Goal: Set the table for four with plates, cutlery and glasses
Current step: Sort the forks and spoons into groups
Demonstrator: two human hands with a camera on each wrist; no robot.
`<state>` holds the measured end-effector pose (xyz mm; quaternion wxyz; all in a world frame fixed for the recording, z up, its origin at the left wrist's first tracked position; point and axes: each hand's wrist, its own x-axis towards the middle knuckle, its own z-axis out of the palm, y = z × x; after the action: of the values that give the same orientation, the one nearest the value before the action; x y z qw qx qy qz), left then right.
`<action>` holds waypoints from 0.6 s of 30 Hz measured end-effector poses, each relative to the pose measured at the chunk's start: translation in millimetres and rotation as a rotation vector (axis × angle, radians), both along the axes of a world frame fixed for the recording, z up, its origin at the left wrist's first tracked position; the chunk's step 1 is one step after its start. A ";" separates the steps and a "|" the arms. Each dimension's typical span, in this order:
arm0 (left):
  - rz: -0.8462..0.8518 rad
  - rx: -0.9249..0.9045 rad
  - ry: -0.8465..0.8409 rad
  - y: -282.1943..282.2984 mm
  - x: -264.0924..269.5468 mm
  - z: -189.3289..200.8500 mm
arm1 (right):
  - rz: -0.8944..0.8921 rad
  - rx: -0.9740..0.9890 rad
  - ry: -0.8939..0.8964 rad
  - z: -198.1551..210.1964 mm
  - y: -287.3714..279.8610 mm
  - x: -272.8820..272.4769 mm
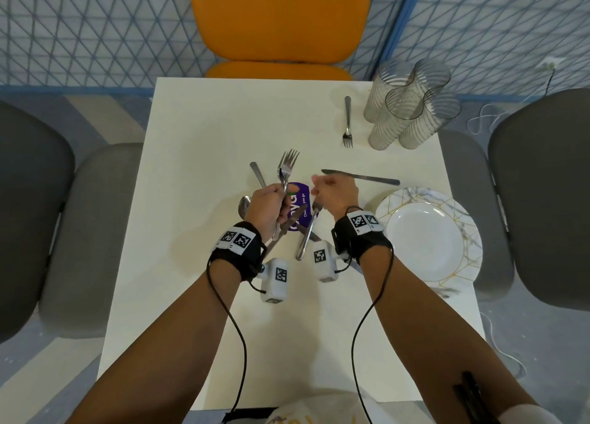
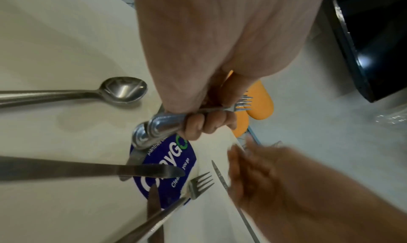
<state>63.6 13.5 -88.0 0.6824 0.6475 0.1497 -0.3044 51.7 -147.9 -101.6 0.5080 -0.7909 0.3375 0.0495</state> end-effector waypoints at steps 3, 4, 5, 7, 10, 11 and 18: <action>0.014 0.004 0.059 4.9 -0.8 -2.2 | 0.181 -0.280 0.278 -13.0 0.4 -10.5; 0.014 0.006 0.068 6.0 -1.7 -2.3 | 0.220 -0.334 0.346 -18.1 2.6 -13.1; 0.014 0.008 0.075 6.8 -2.4 -2.9 | 0.251 -0.373 0.393 -20.3 5.3 -15.9; 0.019 0.006 0.098 7.7 -3.7 -5.3 | 0.266 -0.401 0.424 -22.8 9.4 -18.9; -0.001 0.022 0.102 8.8 -4.9 -12.4 | 0.249 -0.376 0.429 -18.9 8.4 -20.9; -0.022 0.054 0.078 9.1 -5.0 -15.0 | 0.238 -0.370 0.436 -15.7 6.6 -20.7; -0.097 0.117 -0.007 3.9 -13.6 -13.9 | 0.122 -0.195 0.261 -4.7 -8.8 -18.4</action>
<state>50.0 17.4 -101.9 0.6282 0.6941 0.1331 -0.3255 33.3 -156.7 -106.4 0.3769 -0.8422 0.3554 0.1495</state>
